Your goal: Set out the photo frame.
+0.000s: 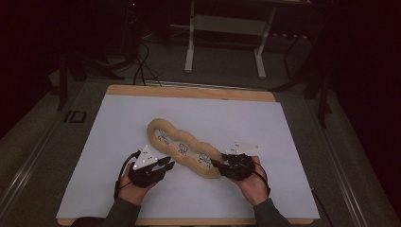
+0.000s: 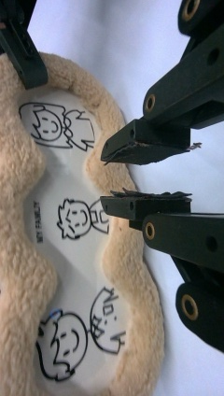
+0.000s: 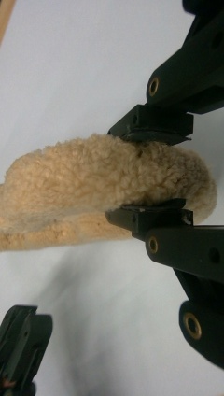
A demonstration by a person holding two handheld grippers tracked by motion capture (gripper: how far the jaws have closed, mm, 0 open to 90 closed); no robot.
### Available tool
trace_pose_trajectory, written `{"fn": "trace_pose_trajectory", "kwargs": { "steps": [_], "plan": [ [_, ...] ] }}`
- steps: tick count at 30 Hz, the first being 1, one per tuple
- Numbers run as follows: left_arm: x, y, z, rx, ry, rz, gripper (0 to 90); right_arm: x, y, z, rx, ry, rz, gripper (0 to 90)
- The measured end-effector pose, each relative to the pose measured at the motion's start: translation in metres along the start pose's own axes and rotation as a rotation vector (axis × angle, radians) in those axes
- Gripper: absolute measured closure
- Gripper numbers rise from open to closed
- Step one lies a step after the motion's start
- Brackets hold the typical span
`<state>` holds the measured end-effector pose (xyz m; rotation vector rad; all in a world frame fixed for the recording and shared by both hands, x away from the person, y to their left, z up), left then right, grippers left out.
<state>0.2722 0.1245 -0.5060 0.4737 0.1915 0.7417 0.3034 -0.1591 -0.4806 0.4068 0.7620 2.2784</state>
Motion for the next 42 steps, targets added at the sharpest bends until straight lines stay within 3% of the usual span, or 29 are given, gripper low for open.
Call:
{"fn": "trace_pose_trajectory", "kwargs": {
  "steps": [5, 9, 13, 19, 21, 25, 27, 29, 33, 35, 40, 42],
  "plan": [
    [0.007, 0.004, 0.000, -0.001, 0.020, 0.024, 72.2, -0.003, 0.001, -0.001, 0.000, 0.018, -0.045, 63.2],
    [0.016, 0.009, 0.000, 0.002, 0.020, 0.077, 71.3, -0.006, 0.001, -0.002, -0.006, 0.021, -0.062, 63.1],
    [0.032, 0.018, 0.003, -0.006, 0.019, 0.142, 70.4, -0.006, 0.001, -0.006, -0.023, -0.004, -0.064, 61.7],
    [0.060, 0.029, -0.003, -0.015, 0.071, 0.227, 68.8, -0.009, -0.002, -0.012, -0.024, -0.065, -0.058, 53.9],
    [0.067, 0.028, -0.006, -0.014, 0.090, 0.236, 66.2, -0.010, -0.005, -0.016, -0.017, -0.075, -0.052, 52.8],
    [0.078, 0.018, -0.013, 0.021, 0.085, 0.286, 62.2, -0.009, -0.011, -0.023, 0.010, -0.084, -0.056, 53.4],
    [0.082, 0.013, -0.014, 0.022, 0.108, 0.277, 58.1, -0.010, -0.014, -0.025, 0.017, -0.094, -0.054, 53.4],
    [0.085, 0.009, -0.013, 0.006, 0.112, 0.296, 54.4, -0.011, -0.015, -0.026, 0.017, -0.112, -0.049, 52.6],
    [0.091, 0.003, -0.013, -0.020, 0.150, 0.304, 53.4, -0.013, -0.014, -0.027, 0.018, -0.123, -0.041, 53.5],
    [0.093, 0.000, -0.012, -0.023, 0.161, 0.289, 52.7, -0.014, -0.014, -0.027, 0.019, -0.122, -0.039, 53.3],
    [0.091, -0.007, -0.009, -0.004, 0.142, 0.294, 48.6, -0.017, -0.013, -0.027, 0.020, -0.126, -0.046, 53.3],
    [0.094, -0.013, -0.008, 0.009, 0.136, 0.315, 47.5, -0.019, -0.013, -0.027, 0.016, -0.130, -0.052, 52.9]
  ]
}}
Point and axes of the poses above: each handheld gripper's, and its own axes: y roughly backward along the jaws, z roughly out of its top, x roughly to its left, the point moved 2 cm from there along -y, roughly forward along the jaws, and after that the axes turned 4 degrees about -y, right-handed, at the moved point
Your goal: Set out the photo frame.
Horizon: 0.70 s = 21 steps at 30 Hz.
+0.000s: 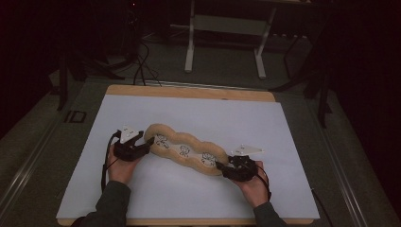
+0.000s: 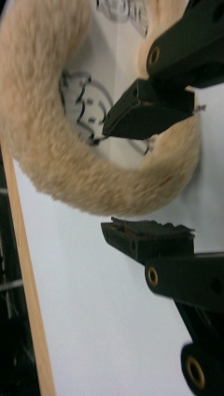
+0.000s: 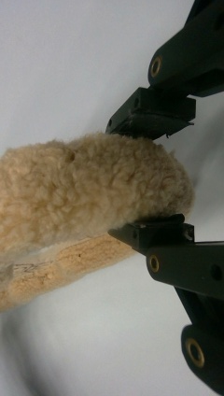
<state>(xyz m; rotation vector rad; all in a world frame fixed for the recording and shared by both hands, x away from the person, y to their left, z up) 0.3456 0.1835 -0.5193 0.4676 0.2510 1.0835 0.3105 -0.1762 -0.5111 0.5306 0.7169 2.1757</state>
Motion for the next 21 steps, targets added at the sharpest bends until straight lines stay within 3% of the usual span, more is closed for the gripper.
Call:
{"fn": "trace_pose_trajectory", "kwargs": {
  "steps": [2, 4, 9, 17, 21],
  "plan": [
    [0.001, -0.003, -0.002, 0.024, 0.016, -0.014, 49.5, -0.001, 0.000, 0.000, 0.002, 0.001, -0.002, 52.8],
    [0.001, -0.005, -0.004, 0.054, 0.005, -0.011, 50.1, -0.001, 0.000, 0.000, 0.002, 0.001, -0.001, 52.9],
    [0.002, -0.007, -0.005, 0.068, 0.031, -0.032, 56.5, -0.001, 0.000, 0.000, 0.003, -0.015, 0.010, 56.7],
    [0.003, -0.012, -0.006, 0.055, 0.037, -0.041, 55.5, -0.002, -0.001, -0.002, 0.015, -0.050, 0.032, 57.1],
    [0.005, -0.012, -0.005, 0.057, 0.040, -0.038, 60.4, -0.002, -0.001, -0.003, 0.012, -0.064, 0.036, 56.4]
  ]
}}
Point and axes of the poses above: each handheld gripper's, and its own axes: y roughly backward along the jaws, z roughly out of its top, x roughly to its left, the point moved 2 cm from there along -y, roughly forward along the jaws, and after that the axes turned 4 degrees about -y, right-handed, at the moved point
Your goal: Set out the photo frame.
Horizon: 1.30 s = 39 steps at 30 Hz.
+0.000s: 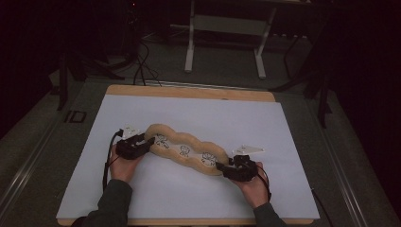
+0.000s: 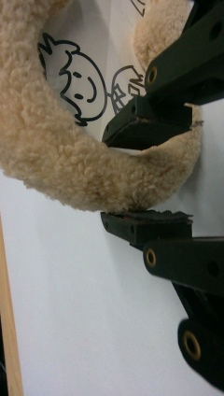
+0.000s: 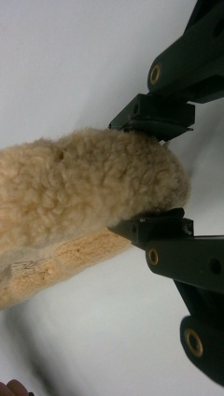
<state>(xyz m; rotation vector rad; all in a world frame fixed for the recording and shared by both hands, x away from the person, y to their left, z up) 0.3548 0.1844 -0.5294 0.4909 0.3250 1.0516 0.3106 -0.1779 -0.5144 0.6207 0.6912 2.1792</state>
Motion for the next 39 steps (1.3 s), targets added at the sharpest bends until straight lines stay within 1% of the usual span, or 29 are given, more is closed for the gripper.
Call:
{"fn": "trace_pose_trajectory", "kwargs": {
  "steps": [3, 5, 8, 13, 18, 21, 24, 29, 35, 39],
  "plan": [
    [0.000, 0.001, 0.000, 0.005, -0.003, 0.010, 66.7, 0.000, -0.002, -0.002, 0.009, -0.012, 0.003, 55.1],
    [0.000, 0.001, 0.000, 0.004, -0.003, 0.013, 68.5, 0.001, -0.005, -0.004, 0.027, -0.006, 0.001, 54.7],
    [-0.001, 0.002, 0.000, 0.007, -0.004, 0.017, 69.8, 0.002, -0.008, -0.005, 0.035, -0.003, -0.001, 55.6],
    [0.000, 0.003, 0.000, 0.005, 0.012, 0.004, 70.6, 0.003, -0.007, -0.005, 0.034, 0.001, -0.002, 58.2],
    [0.000, 0.004, 0.000, 0.005, 0.013, 0.004, 70.8, 0.003, -0.007, -0.005, 0.033, 0.006, -0.007, 59.4],
    [0.000, 0.005, 0.000, 0.004, 0.014, 0.001, 71.0, 0.004, -0.006, -0.004, 0.029, 0.020, -0.014, 61.0],
    [0.000, 0.006, 0.000, 0.002, 0.015, 0.003, 71.2, 0.003, -0.005, -0.004, 0.030, 0.028, -0.007, 62.6],
    [0.000, 0.007, 0.000, -0.004, 0.015, 0.005, 71.5, 0.004, -0.005, -0.004, 0.029, 0.041, -0.012, 62.8],
    [-0.004, 0.012, 0.003, -0.035, 0.010, 0.003, 71.9, 0.003, -0.003, -0.002, 0.022, 0.049, -0.032, 63.4],
    [-0.006, 0.014, 0.004, -0.046, 0.008, 0.003, 71.8, 0.000, 0.001, 0.000, 0.009, 0.044, -0.039, 63.7]
  ]
}}
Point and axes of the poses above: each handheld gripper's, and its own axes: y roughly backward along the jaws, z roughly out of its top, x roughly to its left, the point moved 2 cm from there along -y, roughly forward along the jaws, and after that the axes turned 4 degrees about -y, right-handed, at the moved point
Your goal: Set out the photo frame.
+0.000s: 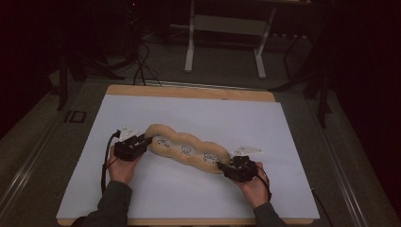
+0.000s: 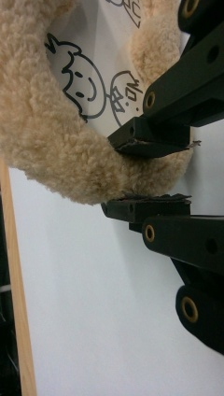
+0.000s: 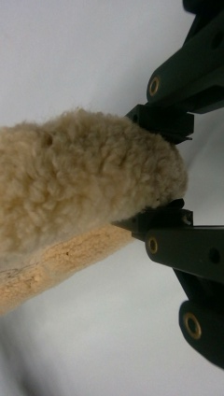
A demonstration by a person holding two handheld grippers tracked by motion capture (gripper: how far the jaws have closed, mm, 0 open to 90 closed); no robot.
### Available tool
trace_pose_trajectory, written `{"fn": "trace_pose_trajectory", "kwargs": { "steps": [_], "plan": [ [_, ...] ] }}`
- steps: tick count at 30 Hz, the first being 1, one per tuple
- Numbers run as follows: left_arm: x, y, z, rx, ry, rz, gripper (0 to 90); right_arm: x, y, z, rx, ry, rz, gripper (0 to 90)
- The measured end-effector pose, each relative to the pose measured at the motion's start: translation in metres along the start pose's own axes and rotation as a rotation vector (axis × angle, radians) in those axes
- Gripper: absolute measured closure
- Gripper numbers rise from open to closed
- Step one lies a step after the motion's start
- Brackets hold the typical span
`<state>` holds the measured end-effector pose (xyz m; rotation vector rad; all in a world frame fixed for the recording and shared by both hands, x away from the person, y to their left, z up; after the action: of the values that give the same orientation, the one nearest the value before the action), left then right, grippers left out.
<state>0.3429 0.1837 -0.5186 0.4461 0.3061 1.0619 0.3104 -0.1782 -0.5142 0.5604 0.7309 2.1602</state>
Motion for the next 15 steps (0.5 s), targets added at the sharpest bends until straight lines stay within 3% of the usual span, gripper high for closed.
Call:
{"fn": "trace_pose_trajectory", "kwargs": {
  "steps": [15],
  "plan": [
    [-0.008, 0.017, 0.001, -0.040, -0.001, 0.028, 71.7, -0.004, 0.005, 0.005, -0.039, -0.010, -0.007, 64.0]
  ]
}}
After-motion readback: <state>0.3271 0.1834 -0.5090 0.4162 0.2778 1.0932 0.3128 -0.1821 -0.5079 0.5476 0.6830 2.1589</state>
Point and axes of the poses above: each handheld gripper's, and its own axes: y roughly backward along the jaws, z roughly out of its top, x roughly to its left, the point moved 2 cm from there along -y, roughly forward along the jaws, and after that the axes turned 4 degrees about -y, right-handed, at the moved point
